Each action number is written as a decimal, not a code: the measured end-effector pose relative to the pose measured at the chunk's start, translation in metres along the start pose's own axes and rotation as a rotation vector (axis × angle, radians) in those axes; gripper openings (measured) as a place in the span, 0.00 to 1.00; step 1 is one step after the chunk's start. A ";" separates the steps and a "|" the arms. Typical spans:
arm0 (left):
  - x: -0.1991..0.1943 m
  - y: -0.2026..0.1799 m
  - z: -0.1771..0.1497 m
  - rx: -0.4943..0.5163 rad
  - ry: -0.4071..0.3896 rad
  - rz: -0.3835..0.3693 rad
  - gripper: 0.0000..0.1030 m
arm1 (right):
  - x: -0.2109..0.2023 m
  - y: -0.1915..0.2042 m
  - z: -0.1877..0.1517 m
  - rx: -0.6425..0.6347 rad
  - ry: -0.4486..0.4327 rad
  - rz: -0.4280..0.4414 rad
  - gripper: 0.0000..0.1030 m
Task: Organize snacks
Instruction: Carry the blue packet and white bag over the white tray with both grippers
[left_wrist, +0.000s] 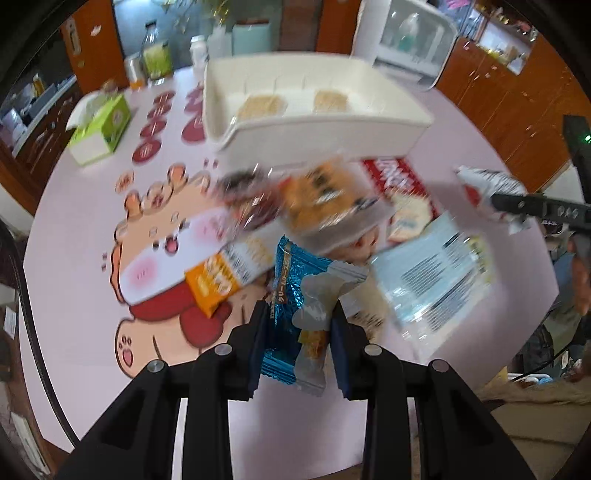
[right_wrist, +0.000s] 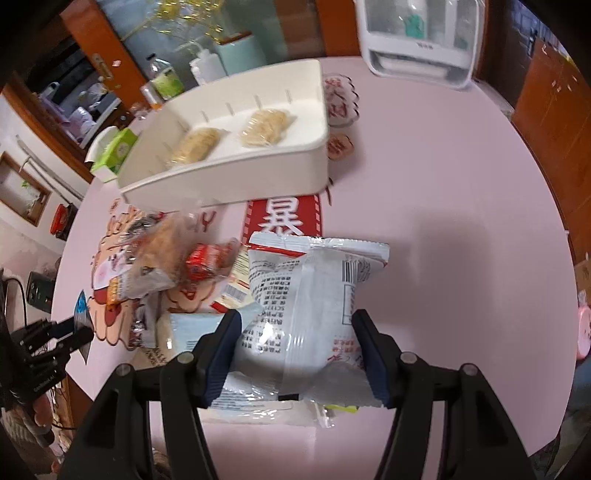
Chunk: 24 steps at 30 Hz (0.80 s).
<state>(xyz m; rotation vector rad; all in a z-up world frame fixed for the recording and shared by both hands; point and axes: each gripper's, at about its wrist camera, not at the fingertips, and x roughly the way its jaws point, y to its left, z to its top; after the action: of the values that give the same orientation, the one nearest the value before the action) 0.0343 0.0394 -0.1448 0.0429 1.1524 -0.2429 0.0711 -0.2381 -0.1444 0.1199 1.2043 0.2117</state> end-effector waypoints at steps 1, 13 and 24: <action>-0.006 -0.006 0.002 0.004 -0.014 -0.006 0.29 | -0.003 0.003 0.000 -0.009 -0.007 0.004 0.60; -0.048 -0.037 0.038 0.022 -0.152 -0.035 0.29 | -0.029 0.035 0.001 -0.110 -0.079 0.047 0.60; -0.091 -0.039 0.094 0.000 -0.282 -0.020 0.29 | -0.074 0.061 0.041 -0.140 -0.228 0.079 0.60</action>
<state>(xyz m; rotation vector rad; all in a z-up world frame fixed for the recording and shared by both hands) 0.0760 0.0019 -0.0204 -0.0036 0.8724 -0.2581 0.0778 -0.1949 -0.0503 0.0674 0.9553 0.3412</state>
